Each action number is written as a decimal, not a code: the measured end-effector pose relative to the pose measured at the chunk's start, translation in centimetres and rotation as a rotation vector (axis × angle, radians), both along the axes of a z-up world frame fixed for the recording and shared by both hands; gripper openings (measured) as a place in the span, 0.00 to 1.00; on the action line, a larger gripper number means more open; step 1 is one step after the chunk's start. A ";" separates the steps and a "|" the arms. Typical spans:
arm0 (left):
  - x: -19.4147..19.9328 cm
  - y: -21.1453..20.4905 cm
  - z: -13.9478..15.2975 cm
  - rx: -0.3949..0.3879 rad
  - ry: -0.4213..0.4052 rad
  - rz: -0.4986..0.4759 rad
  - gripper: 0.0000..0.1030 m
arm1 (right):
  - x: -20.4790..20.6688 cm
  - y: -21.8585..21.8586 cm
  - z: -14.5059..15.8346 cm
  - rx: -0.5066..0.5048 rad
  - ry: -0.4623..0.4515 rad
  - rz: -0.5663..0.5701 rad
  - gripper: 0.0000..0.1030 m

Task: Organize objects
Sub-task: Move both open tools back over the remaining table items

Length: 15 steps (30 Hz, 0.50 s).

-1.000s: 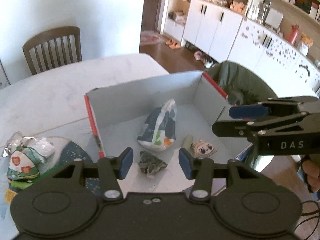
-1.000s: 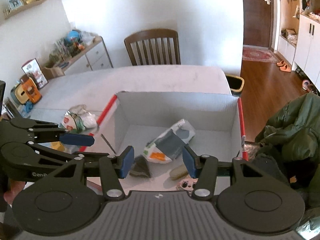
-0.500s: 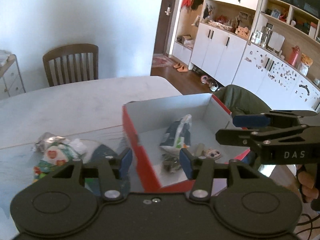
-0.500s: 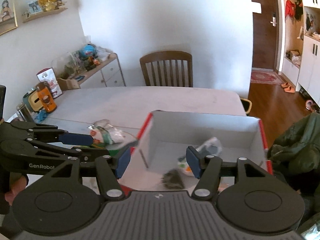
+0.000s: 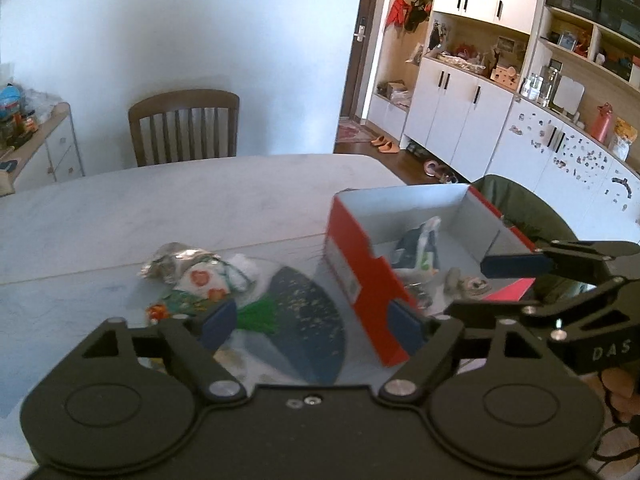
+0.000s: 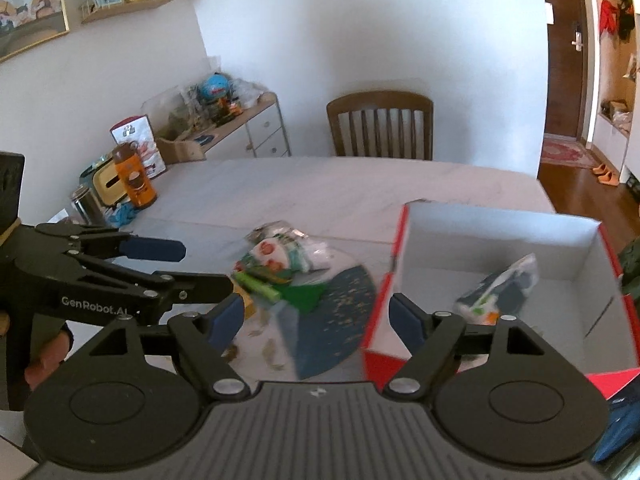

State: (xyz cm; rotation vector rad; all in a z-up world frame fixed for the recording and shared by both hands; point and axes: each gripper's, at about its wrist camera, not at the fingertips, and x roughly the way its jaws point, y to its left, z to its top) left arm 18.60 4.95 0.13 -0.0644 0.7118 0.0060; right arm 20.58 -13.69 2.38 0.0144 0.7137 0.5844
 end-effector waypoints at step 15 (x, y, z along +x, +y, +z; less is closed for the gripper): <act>-1.2 8.3 -2.8 0.030 0.021 0.023 1.00 | -0.3 7.7 -3.8 -0.069 0.071 0.001 0.77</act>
